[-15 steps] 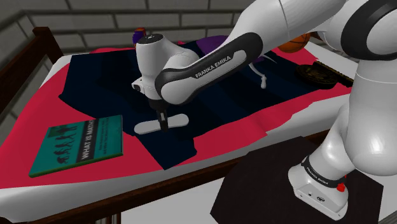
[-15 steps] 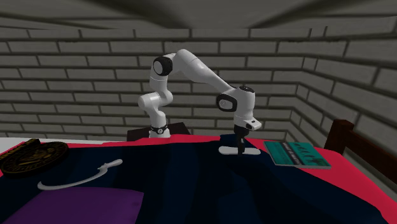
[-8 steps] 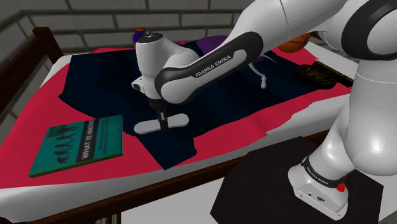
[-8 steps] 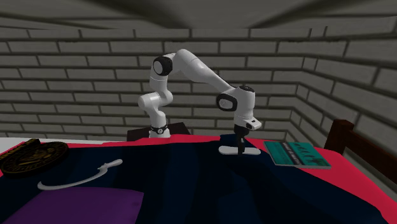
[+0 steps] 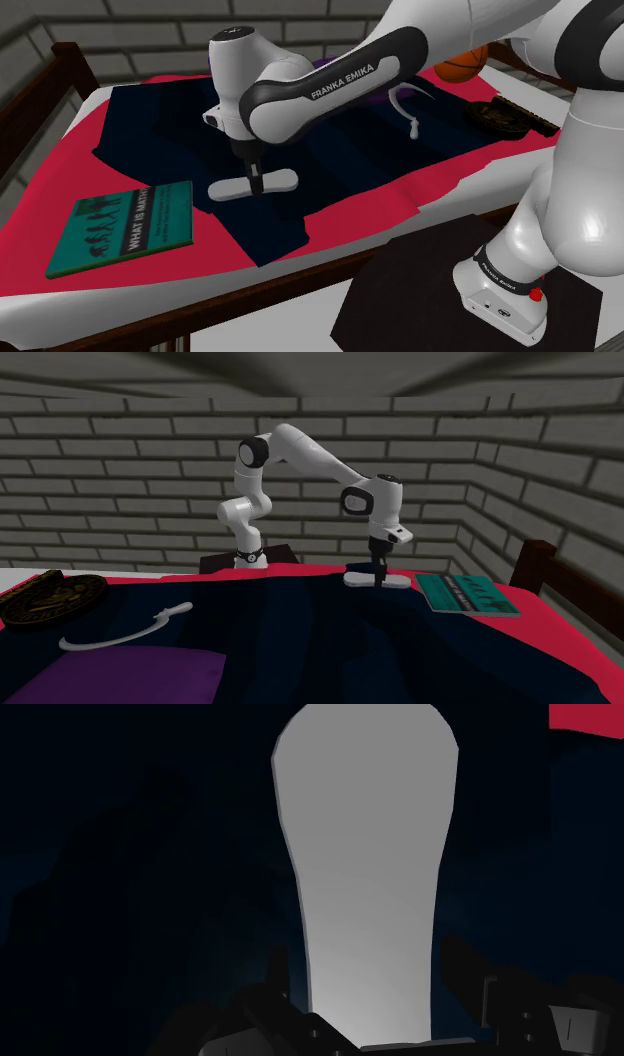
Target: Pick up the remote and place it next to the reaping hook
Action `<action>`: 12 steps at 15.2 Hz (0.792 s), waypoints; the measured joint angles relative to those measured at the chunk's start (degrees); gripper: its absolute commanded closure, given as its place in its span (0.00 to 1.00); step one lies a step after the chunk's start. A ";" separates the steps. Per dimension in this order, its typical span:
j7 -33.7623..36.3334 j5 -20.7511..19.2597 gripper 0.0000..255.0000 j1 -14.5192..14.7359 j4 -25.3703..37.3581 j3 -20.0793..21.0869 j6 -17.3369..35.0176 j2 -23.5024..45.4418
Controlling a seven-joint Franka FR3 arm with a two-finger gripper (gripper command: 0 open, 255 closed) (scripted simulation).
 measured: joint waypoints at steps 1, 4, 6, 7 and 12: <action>0.01 0.08 1.00 0.04 0.52 0.06 -0.71 -0.19; -0.22 0.45 1.00 0.00 1.68 0.22 -2.90 -1.26; -0.46 0.58 1.00 -0.06 2.99 0.23 -4.37 -1.43; -0.47 0.72 1.00 -0.05 3.33 0.29 -5.15 -1.87; -0.88 1.08 1.00 -0.12 5.94 0.39 -8.58 -2.75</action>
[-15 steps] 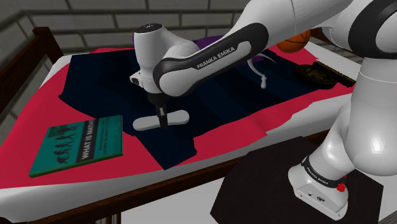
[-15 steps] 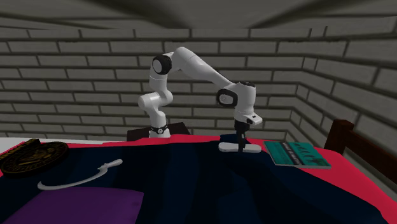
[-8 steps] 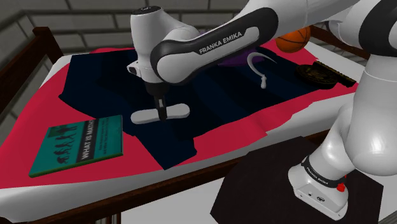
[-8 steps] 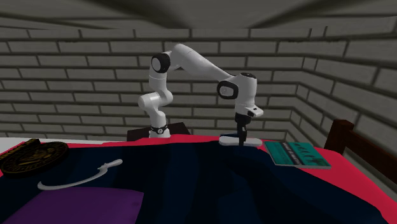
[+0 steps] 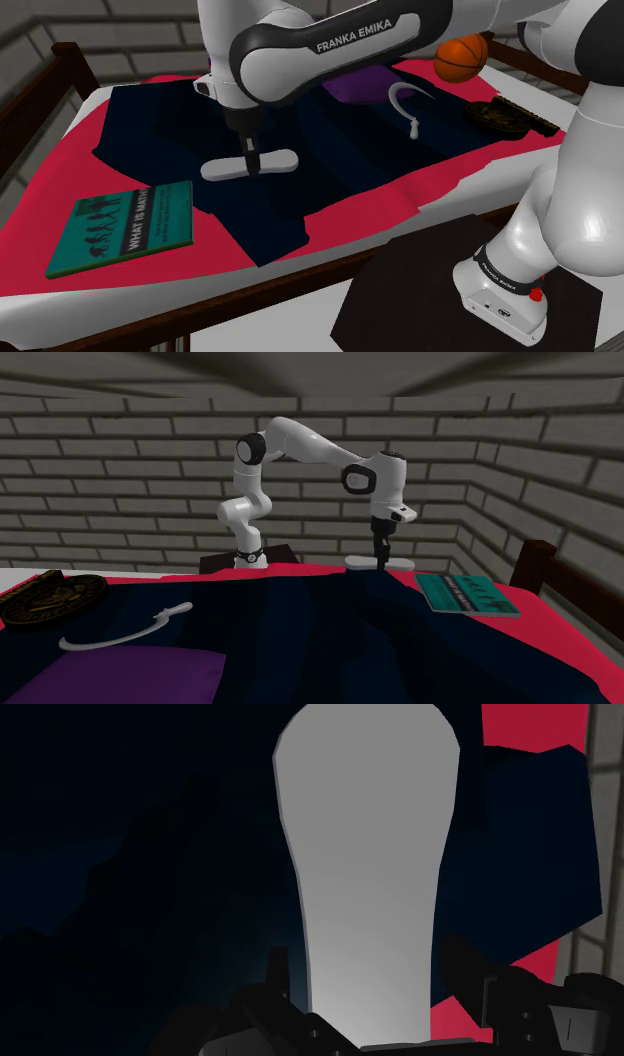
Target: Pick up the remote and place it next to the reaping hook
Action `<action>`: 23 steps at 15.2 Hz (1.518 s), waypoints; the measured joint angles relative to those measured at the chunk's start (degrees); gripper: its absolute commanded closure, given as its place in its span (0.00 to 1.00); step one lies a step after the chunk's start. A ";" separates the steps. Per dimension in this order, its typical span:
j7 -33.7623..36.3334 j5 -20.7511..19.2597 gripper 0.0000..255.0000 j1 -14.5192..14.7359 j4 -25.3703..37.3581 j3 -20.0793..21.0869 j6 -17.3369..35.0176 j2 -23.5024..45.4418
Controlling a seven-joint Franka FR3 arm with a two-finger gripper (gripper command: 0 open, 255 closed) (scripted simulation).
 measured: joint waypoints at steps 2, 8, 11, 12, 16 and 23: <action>-0.16 0.12 1.00 -0.01 1.15 0.03 -1.40 -0.26; -0.21 0.44 1.00 0.16 4.45 0.24 -5.61 -1.19; -0.55 0.58 1.00 0.07 6.37 0.23 -7.79 -1.49; -0.49 0.58 1.00 0.15 7.19 0.26 -8.57 -1.44; -3.31 2.40 1.00 -2.06 -1.19 -0.38 -6.81 -8.29; -10.76 5.49 1.00 -5.83 -17.14 -3.41 -3.57 -21.56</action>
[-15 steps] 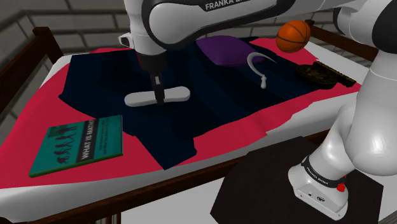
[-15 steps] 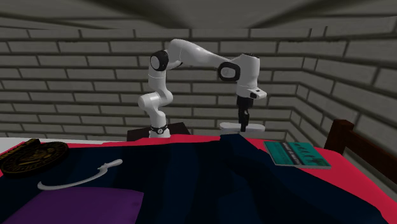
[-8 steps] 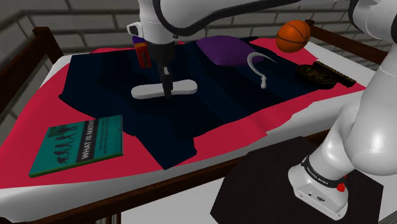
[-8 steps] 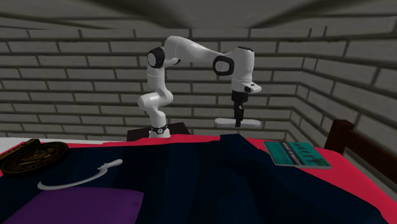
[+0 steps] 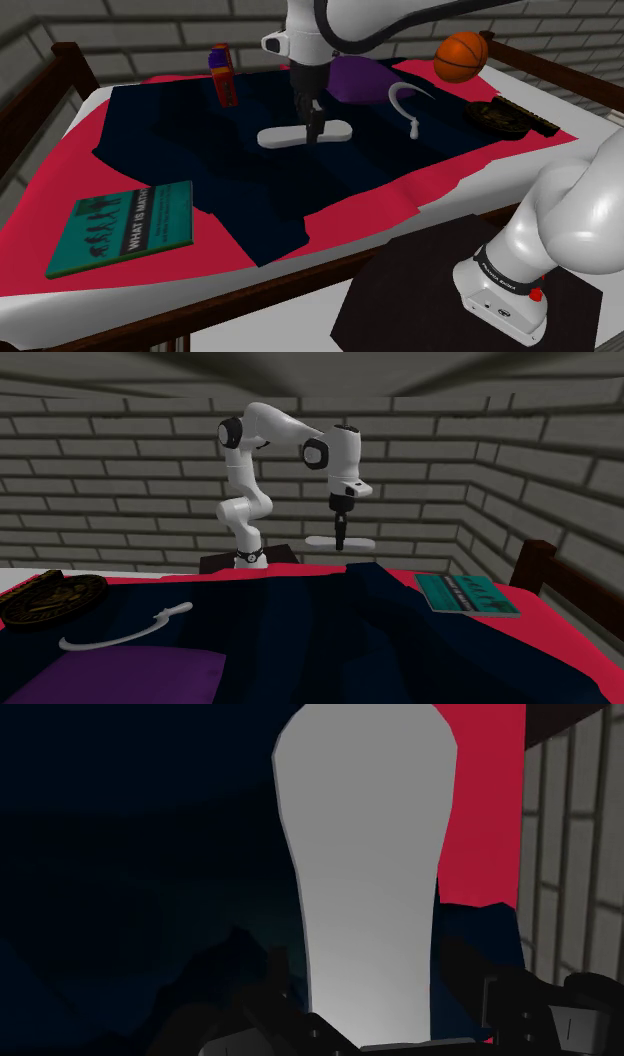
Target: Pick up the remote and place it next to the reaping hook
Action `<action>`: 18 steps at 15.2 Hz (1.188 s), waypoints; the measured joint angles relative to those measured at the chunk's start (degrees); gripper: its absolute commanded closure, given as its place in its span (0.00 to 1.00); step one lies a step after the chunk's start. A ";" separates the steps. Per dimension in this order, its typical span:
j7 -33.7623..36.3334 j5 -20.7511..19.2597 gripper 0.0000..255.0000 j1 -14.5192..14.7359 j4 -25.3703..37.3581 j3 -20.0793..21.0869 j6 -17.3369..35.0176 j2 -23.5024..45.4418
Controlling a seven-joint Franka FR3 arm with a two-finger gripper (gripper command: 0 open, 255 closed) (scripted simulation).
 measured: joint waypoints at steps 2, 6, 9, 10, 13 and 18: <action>-2.47 0.60 1.00 -0.92 -4.51 -1.29 0.66 -3.94; -6.65 1.17 1.00 -2.27 -11.72 -3.78 0.83 -11.10; -10.39 0.95 1.00 -3.51 -17.15 -6.31 0.89 -16.49; -11.35 0.80 1.00 -3.83 -18.27 -7.00 0.40 -18.13; -14.78 -0.12 1.00 -5.16 -21.76 -9.55 0.07 -21.98; -20.79 -2.62 1.00 -7.86 -27.30 -14.31 -1.44 -29.15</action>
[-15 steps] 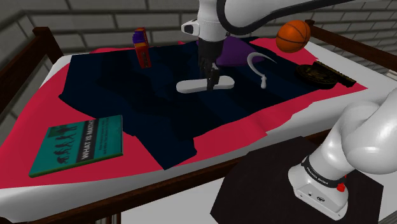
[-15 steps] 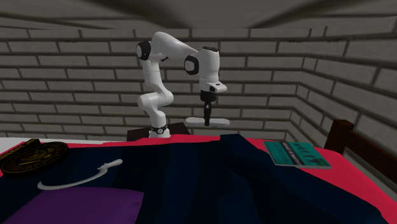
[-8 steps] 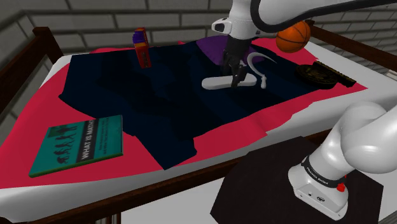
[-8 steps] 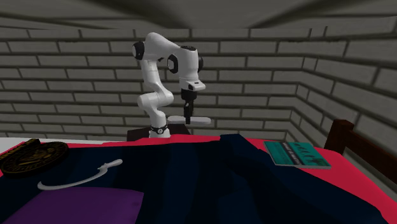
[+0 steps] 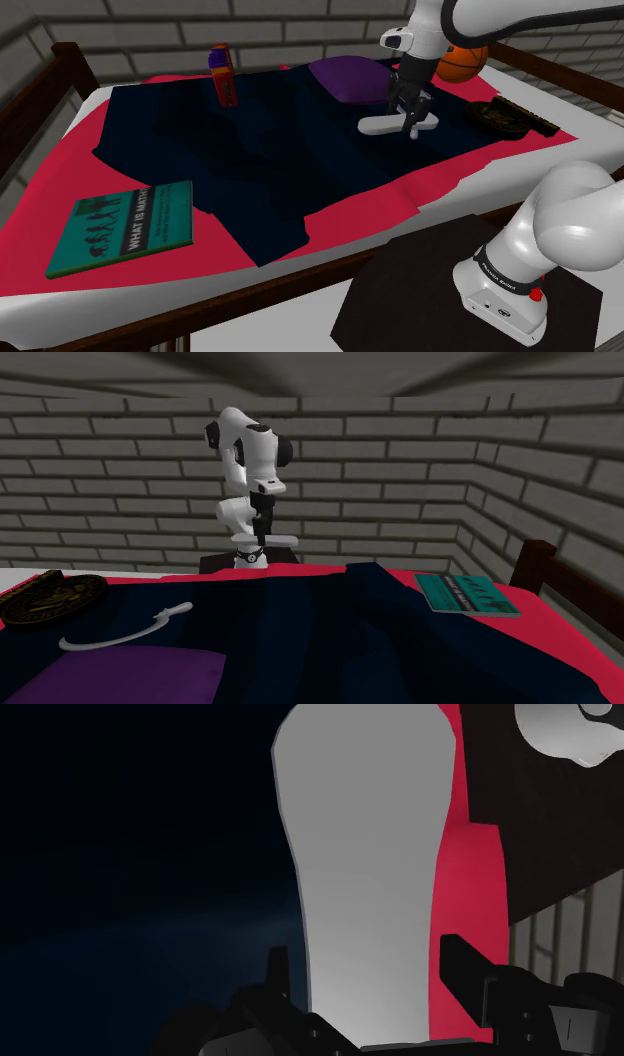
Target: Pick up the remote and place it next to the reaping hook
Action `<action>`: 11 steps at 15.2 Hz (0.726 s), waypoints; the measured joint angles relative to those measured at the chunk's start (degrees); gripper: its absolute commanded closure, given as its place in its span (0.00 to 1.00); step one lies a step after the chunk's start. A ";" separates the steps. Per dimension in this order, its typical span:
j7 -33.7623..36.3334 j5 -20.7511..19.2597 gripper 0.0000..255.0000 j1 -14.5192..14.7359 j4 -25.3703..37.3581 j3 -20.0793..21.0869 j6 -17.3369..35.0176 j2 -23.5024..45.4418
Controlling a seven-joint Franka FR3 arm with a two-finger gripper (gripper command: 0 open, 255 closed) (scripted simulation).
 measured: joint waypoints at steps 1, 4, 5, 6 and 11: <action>-1.14 -0.57 1.00 -0.55 -0.61 -0.90 -0.60 -1.27; -4.69 -2.63 1.00 -2.45 -3.35 -3.85 -1.31 -4.89; -5.89 -3.30 1.00 -3.05 -3.60 -4.83 -1.74 -5.63; -7.05 -4.03 1.00 -3.71 -4.37 -5.81 -1.82 -6.58; -13.75 -8.28 1.00 -7.38 -5.45 -11.42 -3.83 -10.27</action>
